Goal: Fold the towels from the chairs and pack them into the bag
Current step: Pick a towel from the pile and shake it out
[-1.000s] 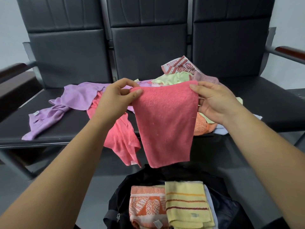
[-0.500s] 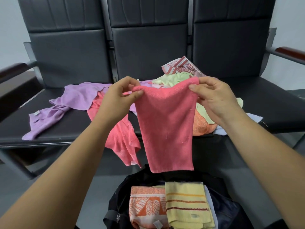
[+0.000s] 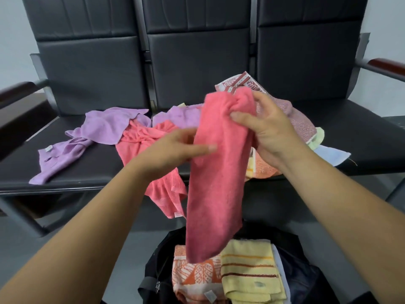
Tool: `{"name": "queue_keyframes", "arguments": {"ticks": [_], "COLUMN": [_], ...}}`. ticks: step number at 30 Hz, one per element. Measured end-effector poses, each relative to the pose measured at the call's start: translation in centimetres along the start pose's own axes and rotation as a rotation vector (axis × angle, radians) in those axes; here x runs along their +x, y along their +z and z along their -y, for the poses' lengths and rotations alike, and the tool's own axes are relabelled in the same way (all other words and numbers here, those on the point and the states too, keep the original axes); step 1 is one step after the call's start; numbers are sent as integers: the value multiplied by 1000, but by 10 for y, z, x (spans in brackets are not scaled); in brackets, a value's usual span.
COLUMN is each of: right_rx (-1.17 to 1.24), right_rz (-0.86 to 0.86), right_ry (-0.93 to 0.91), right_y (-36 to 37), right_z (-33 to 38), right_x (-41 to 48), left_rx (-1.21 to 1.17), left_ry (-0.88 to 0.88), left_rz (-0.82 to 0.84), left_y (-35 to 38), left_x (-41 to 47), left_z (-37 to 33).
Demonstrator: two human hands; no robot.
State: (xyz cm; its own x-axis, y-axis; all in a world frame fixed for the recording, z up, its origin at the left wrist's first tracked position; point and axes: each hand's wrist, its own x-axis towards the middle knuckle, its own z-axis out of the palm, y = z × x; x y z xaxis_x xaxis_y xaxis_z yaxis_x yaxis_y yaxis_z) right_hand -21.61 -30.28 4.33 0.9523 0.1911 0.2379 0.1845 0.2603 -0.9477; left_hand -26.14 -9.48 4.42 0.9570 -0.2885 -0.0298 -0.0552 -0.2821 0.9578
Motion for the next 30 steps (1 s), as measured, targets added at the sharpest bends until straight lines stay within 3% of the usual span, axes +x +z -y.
{"name": "queue_keyframes", "arguments": {"ticks": [2, 6, 10, 14, 18, 23, 26, 30], "right_rx": [69, 49, 71, 368, 285, 168, 217, 131], "right_rz": [-63, -122, 11, -5, 52, 278, 180, 16], "right_ry": [47, 228, 435, 539, 691, 618, 446, 314], "right_y": [-6, -20, -30, -31, -33, -32, -32, -34], "right_z": [3, 2, -4, -8, -22, -27, -27, -28], "right_x": [4, 8, 3, -2, -1, -1, 5, 8], "left_rx": [157, -284, -646, -790, -879, -843, -684, -268], "left_ry": [-80, -54, -37, -101, -74, -42, 27, -1], "left_rz": [77, 98, -88, -241, -294, -270, -199, -224], "left_y": [2, 12, 24, 21, 14, 3, -11, -24], "left_x": [-1, 1, 9, 14, 16, 20, 18, 13], "left_z": [8, 13, 7, 1, 3, 13, 19, 26]}}
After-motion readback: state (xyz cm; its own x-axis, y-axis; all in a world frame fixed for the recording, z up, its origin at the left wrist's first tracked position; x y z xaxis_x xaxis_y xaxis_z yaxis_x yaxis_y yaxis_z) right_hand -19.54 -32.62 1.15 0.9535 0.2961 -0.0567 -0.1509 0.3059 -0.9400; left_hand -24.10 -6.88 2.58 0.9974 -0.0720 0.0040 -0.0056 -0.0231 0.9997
